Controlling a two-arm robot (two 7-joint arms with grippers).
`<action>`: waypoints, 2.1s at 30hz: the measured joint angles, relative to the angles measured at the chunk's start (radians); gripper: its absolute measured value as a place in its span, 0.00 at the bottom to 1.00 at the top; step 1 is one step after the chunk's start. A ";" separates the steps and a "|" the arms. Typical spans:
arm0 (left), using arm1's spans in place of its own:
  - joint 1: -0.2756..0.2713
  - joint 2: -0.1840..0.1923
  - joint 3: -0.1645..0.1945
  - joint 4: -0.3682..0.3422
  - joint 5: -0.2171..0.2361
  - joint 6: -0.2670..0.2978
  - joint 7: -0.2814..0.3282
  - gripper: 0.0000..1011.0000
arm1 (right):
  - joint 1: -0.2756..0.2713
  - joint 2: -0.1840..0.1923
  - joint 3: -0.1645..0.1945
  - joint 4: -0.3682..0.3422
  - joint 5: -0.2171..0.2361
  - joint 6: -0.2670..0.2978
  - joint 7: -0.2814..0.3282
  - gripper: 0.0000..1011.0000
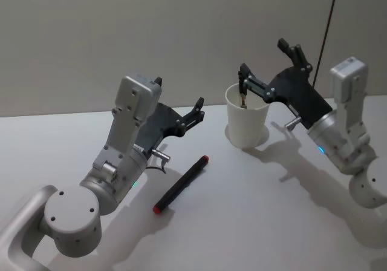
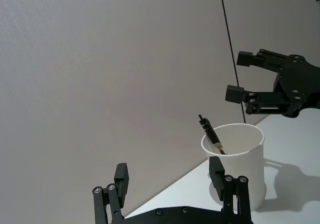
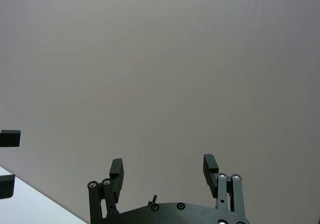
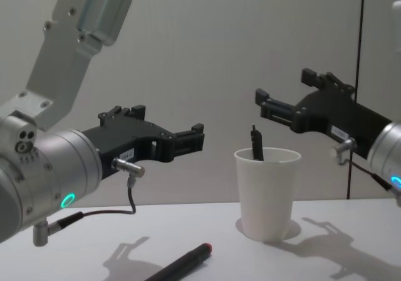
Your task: Place the pen into the pen holder.
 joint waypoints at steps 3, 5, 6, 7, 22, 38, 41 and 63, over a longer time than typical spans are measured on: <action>0.000 0.000 0.000 0.000 0.000 0.000 0.000 0.99 | -0.019 0.009 0.001 -0.027 0.009 0.023 -0.012 0.99; 0.000 0.000 0.000 0.000 0.000 0.000 0.000 0.99 | -0.032 0.015 0.002 -0.045 0.015 0.038 -0.021 0.99; 0.000 0.000 0.000 0.000 0.000 0.000 0.000 0.99 | -0.046 0.023 0.003 -0.066 0.022 0.055 -0.030 0.99; 0.000 0.000 0.000 0.000 0.000 0.000 0.000 0.99 | -0.053 0.026 0.004 -0.076 0.026 0.063 -0.035 0.99; 0.000 0.000 0.000 0.000 0.000 0.000 0.000 0.99 | -0.193 0.092 0.014 -0.275 0.093 0.230 -0.128 0.99; 0.000 0.000 0.000 0.000 0.000 0.000 0.000 0.99 | -0.340 0.162 0.025 -0.484 0.164 0.405 -0.225 0.99; 0.000 0.000 0.000 0.000 0.000 0.000 0.000 0.99 | -0.367 0.175 0.026 -0.522 0.176 0.437 -0.242 0.99; 0.000 0.000 -0.001 0.000 -0.001 0.000 -0.001 0.99 | -0.440 0.210 0.031 -0.625 0.212 0.523 -0.290 0.99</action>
